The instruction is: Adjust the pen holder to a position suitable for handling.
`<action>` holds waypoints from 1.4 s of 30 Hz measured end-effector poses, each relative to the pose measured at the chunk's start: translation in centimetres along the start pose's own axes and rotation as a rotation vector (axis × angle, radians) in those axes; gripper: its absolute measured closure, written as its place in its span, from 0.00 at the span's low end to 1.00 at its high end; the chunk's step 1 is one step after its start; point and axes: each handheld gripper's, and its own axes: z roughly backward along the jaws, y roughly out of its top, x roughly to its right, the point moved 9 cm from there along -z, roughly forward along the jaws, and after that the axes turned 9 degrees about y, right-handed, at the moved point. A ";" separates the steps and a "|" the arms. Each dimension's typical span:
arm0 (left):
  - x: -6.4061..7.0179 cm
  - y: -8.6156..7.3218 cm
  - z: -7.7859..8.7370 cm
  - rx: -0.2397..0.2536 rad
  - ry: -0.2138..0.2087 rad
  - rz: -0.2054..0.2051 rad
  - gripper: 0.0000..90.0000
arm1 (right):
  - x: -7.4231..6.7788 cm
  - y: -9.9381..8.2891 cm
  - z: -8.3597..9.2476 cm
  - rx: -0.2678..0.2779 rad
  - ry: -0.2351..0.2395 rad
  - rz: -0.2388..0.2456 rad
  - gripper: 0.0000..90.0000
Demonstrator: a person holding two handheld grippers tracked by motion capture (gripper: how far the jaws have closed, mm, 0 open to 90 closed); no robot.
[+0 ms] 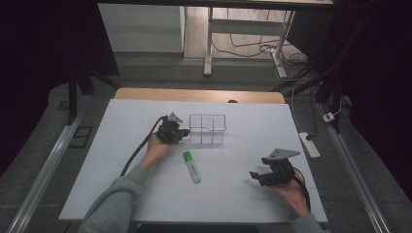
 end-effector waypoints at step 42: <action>-1.0 -1.7 6.9 0.022 0.001 -0.072 0.93 | 0.0 0.0 0.3 0.008 0.001 -0.001 0.26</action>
